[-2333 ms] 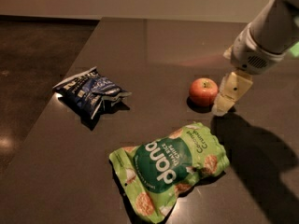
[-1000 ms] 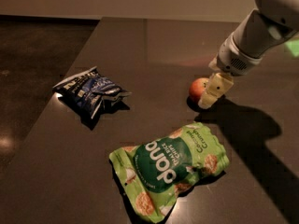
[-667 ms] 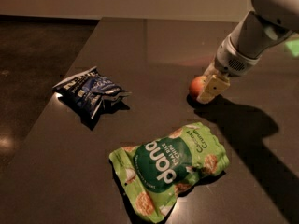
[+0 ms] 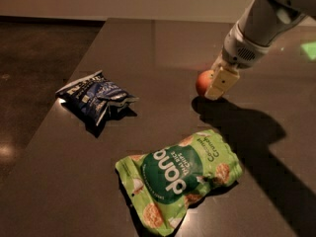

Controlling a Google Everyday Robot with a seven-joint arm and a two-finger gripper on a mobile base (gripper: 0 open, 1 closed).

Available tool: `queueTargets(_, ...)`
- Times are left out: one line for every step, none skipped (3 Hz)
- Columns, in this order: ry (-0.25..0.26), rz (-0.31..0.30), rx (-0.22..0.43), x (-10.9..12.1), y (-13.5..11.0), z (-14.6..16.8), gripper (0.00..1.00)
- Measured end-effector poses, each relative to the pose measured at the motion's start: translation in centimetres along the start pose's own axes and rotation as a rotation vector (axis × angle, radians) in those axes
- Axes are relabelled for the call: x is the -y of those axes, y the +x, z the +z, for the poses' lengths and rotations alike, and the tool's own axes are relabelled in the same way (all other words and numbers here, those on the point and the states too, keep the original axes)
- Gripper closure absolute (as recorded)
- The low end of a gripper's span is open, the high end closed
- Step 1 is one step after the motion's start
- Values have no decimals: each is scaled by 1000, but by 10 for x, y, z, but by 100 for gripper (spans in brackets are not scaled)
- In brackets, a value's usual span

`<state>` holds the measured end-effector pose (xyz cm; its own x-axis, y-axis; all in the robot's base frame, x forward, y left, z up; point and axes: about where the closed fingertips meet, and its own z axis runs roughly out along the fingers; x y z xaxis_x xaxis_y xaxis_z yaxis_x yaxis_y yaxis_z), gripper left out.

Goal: Pick apple

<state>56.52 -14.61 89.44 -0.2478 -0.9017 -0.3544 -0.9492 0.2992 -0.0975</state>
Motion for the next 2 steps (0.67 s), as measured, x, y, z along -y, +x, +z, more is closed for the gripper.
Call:
queueTargets(13,-8,3,5,-17,-19,100)
queueTargets(48,-21,43,10,-40,-51,100)
